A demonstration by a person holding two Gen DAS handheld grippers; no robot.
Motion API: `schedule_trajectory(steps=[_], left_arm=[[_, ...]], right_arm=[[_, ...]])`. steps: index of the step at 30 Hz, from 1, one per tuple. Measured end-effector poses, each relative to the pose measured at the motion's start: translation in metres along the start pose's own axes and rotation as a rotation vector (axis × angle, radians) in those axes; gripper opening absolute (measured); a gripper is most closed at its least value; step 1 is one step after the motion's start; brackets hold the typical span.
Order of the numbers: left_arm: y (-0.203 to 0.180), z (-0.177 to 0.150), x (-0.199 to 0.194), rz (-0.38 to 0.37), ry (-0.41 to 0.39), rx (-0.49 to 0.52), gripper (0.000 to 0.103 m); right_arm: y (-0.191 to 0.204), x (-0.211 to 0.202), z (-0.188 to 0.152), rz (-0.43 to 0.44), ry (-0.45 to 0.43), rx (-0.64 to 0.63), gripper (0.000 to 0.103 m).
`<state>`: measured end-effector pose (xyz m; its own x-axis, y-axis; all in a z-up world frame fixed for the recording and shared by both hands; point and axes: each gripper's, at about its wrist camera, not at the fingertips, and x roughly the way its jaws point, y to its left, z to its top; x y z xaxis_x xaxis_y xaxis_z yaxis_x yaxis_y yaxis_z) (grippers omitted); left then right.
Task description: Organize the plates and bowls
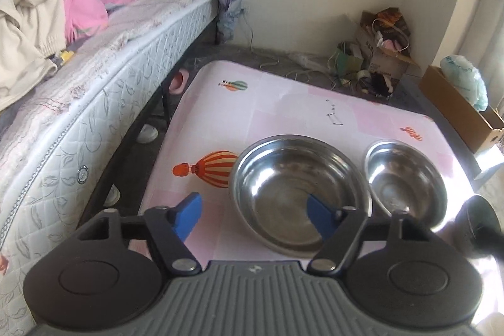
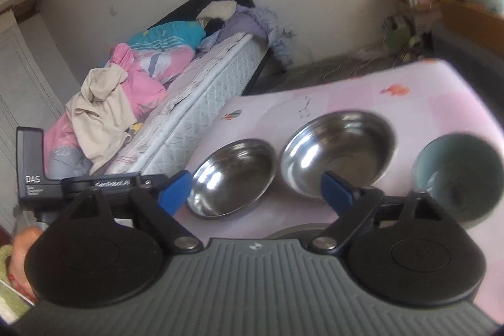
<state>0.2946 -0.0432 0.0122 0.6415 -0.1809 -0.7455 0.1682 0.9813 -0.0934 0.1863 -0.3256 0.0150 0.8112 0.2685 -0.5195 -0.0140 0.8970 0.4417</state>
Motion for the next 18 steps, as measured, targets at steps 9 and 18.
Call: schedule_trajectory(steps=[9,18], left_arm=[[0.012,0.027,0.057,0.033,0.080,-0.033,0.057],[0.008,0.034,0.099,0.052,0.153,-0.030,0.052]], right_arm=[[0.007,0.091,-0.018,-0.049,0.082,0.089,0.035],[-0.005,0.137,-0.025,-0.075,0.138,0.153,0.024]])
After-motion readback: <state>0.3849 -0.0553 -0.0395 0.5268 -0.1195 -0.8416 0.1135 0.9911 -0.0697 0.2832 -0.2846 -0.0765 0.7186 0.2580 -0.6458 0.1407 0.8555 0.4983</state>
